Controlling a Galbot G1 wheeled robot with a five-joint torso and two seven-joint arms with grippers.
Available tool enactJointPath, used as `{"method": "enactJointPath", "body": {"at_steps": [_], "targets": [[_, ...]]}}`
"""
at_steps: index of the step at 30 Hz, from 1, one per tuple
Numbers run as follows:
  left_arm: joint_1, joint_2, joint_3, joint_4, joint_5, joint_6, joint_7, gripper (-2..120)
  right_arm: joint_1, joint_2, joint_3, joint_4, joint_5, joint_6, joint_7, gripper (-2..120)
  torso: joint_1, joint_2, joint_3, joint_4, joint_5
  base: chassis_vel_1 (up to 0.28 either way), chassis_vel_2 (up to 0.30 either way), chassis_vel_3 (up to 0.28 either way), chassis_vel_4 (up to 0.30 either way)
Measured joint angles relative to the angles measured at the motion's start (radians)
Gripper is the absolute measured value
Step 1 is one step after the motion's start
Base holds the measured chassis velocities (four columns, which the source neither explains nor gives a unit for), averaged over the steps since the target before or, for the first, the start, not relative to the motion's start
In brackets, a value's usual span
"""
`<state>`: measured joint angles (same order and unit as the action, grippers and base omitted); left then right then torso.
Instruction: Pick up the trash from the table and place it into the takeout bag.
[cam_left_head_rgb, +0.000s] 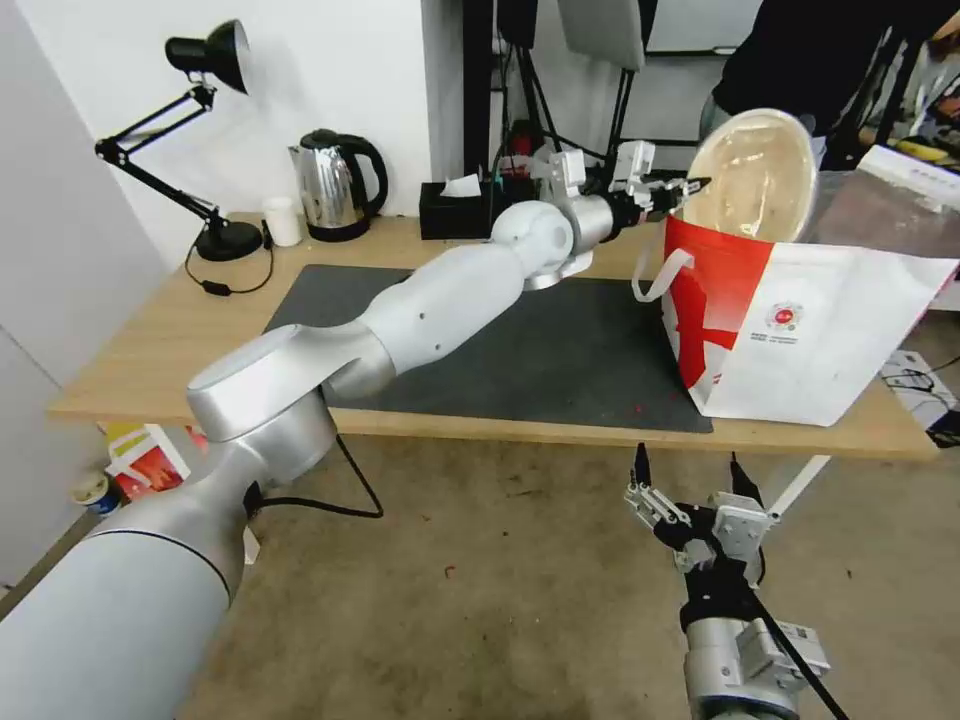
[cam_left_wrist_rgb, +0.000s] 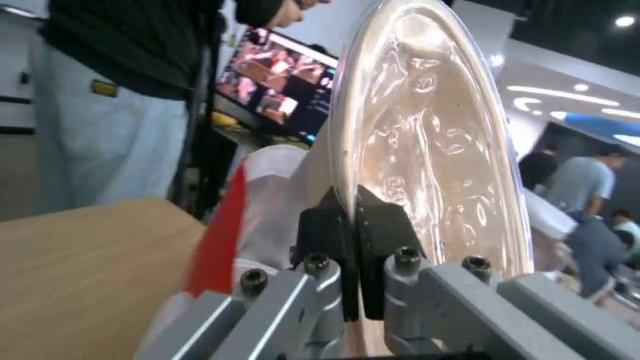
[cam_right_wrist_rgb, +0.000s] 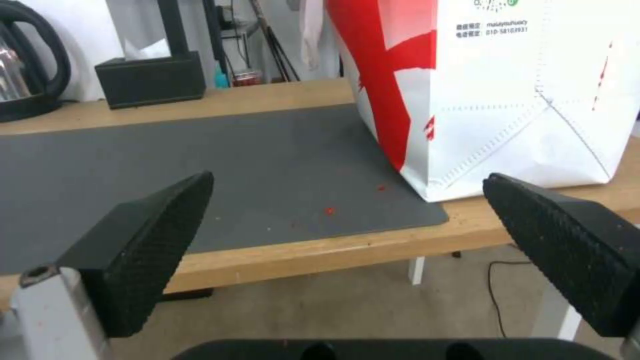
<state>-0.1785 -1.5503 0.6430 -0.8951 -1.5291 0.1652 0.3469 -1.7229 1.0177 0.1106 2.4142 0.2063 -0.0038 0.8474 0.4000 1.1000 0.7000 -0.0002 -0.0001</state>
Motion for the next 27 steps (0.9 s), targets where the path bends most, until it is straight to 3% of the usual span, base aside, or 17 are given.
{"method": "enactJointPath", "body": {"at_steps": [4,7,11,22,27], "targets": [[0.0,0.015,0.0,-0.015,-0.003,0.003,0.014,13,0.0,0.0,0.0,0.0,0.0,0.0,0.0,100,0.0,0.0,0.0,0.0004,0.0001,0.0,0.0,0.0,0.0],[-0.004,0.025,-0.012,-0.035,-0.011,0.004,0.015,28,0.0,0.0,0.0,0.0,0.0,0.0,0.0,100,0.0,0.0,0.0,0.0002,0.0001,0.0,0.0,0.0,0.0],[-0.013,0.033,-0.016,-0.043,-0.029,0.004,0.014,36,0.0,0.0,0.0,0.0,0.0,0.0,0.0,100,0.0,0.0,0.0,0.0001,0.0,0.0,0.0,0.0,0.0],[-0.034,0.075,-0.052,-0.086,-0.048,0.003,0.005,82,0.0,0.0,0.0,0.0,0.0,0.0,0.0,100,0.0,0.0,0.0,0.0001,0.0,0.0,0.0,0.0,0.0],[-0.038,0.106,-0.056,-0.114,-0.056,-0.001,-0.005,95,0.0,0.0,0.0,0.0,0.0,0.0,0.0,100,0.0,0.0,0.0,0.0001,0.0,0.0,0.0,0.0,0.0]]}}
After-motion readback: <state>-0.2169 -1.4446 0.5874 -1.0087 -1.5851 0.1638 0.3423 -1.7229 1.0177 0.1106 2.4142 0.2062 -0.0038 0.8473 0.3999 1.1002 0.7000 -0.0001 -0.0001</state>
